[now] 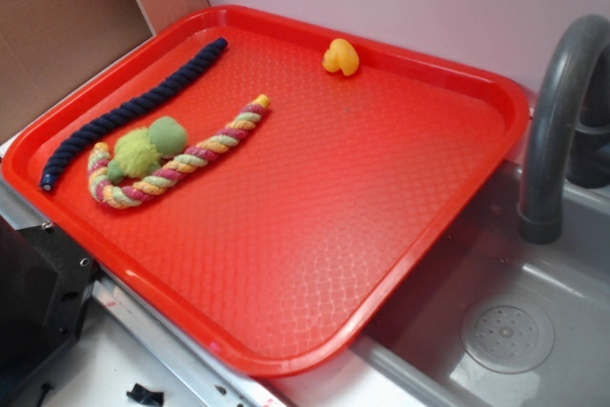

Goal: Grab the blue rope.

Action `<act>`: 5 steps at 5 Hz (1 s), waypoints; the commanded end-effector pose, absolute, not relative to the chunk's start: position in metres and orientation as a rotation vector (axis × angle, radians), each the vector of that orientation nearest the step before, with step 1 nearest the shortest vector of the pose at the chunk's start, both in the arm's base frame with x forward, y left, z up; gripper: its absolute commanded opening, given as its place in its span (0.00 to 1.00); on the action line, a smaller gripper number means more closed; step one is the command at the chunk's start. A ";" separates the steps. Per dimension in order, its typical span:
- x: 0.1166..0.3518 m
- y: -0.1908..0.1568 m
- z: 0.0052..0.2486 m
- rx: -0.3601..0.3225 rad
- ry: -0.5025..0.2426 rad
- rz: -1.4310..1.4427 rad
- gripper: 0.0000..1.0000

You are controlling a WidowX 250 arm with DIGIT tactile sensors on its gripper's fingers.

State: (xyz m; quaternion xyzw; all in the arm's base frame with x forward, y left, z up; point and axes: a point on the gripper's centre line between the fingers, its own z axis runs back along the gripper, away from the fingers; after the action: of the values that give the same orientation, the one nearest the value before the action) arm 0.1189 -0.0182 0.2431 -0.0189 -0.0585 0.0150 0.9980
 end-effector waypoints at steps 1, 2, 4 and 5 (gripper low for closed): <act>0.119 -0.018 0.243 -0.038 -0.117 0.030 1.00; 0.138 0.000 0.228 -0.038 -0.180 0.048 1.00; 0.176 0.050 0.178 -0.089 -0.199 -0.028 1.00; 0.190 0.077 0.150 -0.027 -0.163 -0.002 1.00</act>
State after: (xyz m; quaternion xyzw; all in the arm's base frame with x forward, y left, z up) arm 0.1891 0.0739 0.1416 -0.0221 -0.0658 -0.0004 0.9976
